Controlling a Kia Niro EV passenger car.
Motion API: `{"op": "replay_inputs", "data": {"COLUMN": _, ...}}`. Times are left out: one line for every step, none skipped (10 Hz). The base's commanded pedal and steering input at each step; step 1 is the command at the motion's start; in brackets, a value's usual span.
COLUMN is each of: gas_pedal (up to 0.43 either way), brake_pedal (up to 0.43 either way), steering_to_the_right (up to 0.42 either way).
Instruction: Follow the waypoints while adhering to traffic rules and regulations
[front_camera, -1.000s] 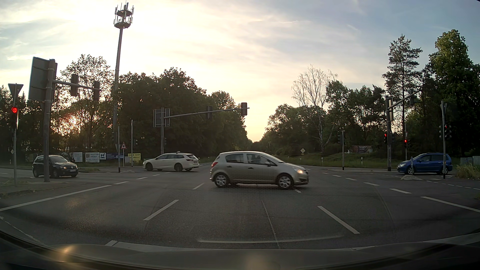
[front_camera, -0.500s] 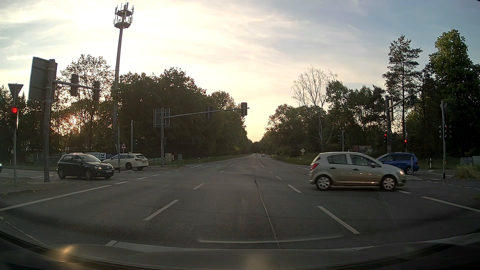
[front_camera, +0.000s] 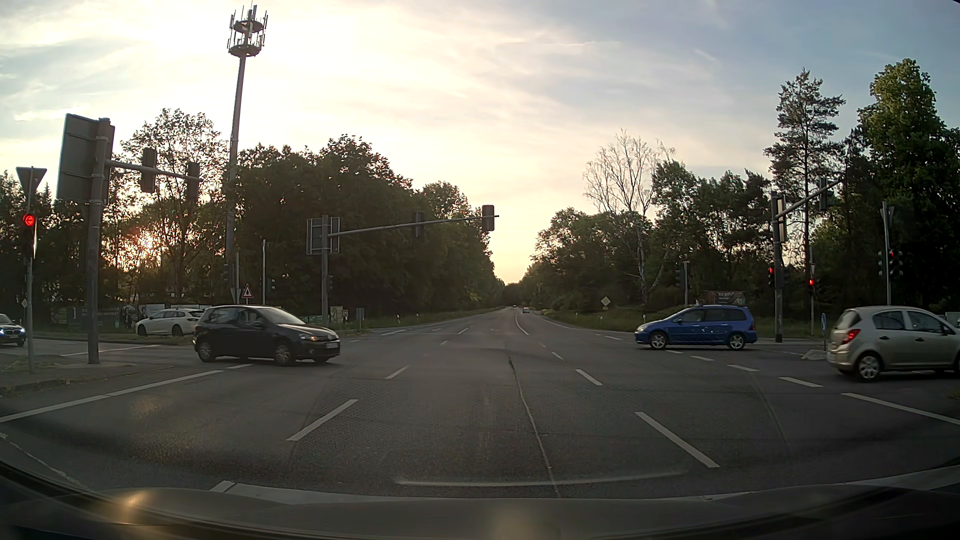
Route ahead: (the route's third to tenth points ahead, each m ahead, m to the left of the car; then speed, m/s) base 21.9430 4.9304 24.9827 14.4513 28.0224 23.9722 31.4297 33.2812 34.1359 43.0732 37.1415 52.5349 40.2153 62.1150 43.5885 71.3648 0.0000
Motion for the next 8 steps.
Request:
{"op": "replay_inputs", "data": {"gas_pedal": 0.000, "brake_pedal": 0.378, "steering_to_the_right": 0.001}}
{"op": "replay_inputs", "data": {"gas_pedal": 0.000, "brake_pedal": 0.378, "steering_to_the_right": 0.001}}
{"op": "replay_inputs", "data": {"gas_pedal": 0.000, "brake_pedal": 0.378, "steering_to_the_right": 0.001}}
{"op": "replay_inputs", "data": {"gas_pedal": 0.000, "brake_pedal": 0.378, "steering_to_the_right": 0.001}}
{"op": "replay_inputs", "data": {"gas_pedal": 0.000, "brake_pedal": 0.378, "steering_to_the_right": 0.001}}
{"op": "replay_inputs", "data": {"gas_pedal": 0.000, "brake_pedal": 0.378, "steering_to_the_right": 0.001}}
{"op": "replay_inputs", "data": {"gas_pedal": 0.000, "brake_pedal": 0.384, "steering_to_the_right": 0.001}}
{"op": "replay_inputs", "data": {"gas_pedal": 0.000, "brake_pedal": 0.378, "steering_to_the_right": 0.001}}
